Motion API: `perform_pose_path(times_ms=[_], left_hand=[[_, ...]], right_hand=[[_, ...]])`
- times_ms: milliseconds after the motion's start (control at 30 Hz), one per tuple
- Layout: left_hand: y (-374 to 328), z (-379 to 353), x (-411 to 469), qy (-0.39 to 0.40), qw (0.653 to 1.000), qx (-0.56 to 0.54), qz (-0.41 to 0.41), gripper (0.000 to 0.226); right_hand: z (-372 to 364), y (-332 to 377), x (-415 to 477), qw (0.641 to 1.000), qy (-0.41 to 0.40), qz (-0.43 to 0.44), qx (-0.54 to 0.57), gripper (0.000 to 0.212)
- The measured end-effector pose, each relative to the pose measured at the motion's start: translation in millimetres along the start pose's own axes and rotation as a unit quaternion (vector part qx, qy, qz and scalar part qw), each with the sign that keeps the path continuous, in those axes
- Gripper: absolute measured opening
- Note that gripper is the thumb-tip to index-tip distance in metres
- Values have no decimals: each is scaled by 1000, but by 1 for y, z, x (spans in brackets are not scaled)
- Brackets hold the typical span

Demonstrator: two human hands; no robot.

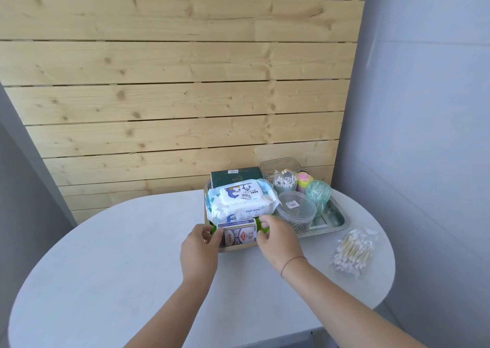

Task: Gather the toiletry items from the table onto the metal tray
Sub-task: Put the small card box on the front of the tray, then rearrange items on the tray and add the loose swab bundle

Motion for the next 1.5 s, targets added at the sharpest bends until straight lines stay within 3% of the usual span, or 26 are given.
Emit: perform_pose_path(times_ms=[167, 300, 367, 500, 700, 833, 900, 1033, 1200, 1367, 1500], left_hand=[[-13, 5, -16, -65, 993, -28, -97, 14], [-33, -19, -62, 25, 980, -72, -184, 8], [-41, -44, -87, 106, 979, -66, -162, 13], [-53, -84, -105, 182, 981, -23, -67, 33], [-62, -99, -110, 181, 982, -50, -7, 46], [-59, -102, -124, 271, 961, -50, 7, 29], [-58, -103, -135, 303, 952, -36, -15, 35], [-58, -101, -138, 279, 959, -12, -39, 60], [-51, -90, -127, 254, 961, 56, -96, 51], [-41, -63, -107, 227, 946, 174, -153, 50], [-45, -49, -93, 175, 951, 177, -184, 58]], right_hand=[[73, -37, 18, 993, -95, 67, -4, 24], [121, -97, 40, 983, -75, 35, -167, 34], [134, -129, 44, 969, -27, -37, -243, 37], [131, -161, 36, 962, 42, -142, -228, 48], [125, -166, 21, 968, 75, -175, -161, 53], [116, -162, 12, 966, 74, -211, -127, 54], [111, -159, 8, 966, 71, -226, -106, 51], [99, -148, -1, 964, 59, -260, -7, 27], [86, -125, -10, 960, 90, -256, 71, 6], [76, -108, -8, 969, 152, -194, 4, 22], [96, -102, 30, 985, 44, -112, -125, 34]])
Point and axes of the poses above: each hand's wrist, its own x-axis towards the middle knuckle, its own z-axis out of the back of the hand, y = z × x, the point moved 3 cm from there along x, towards the middle knuckle, and after that the axes turned 15 degrees about -y, right-handed, at the moved point
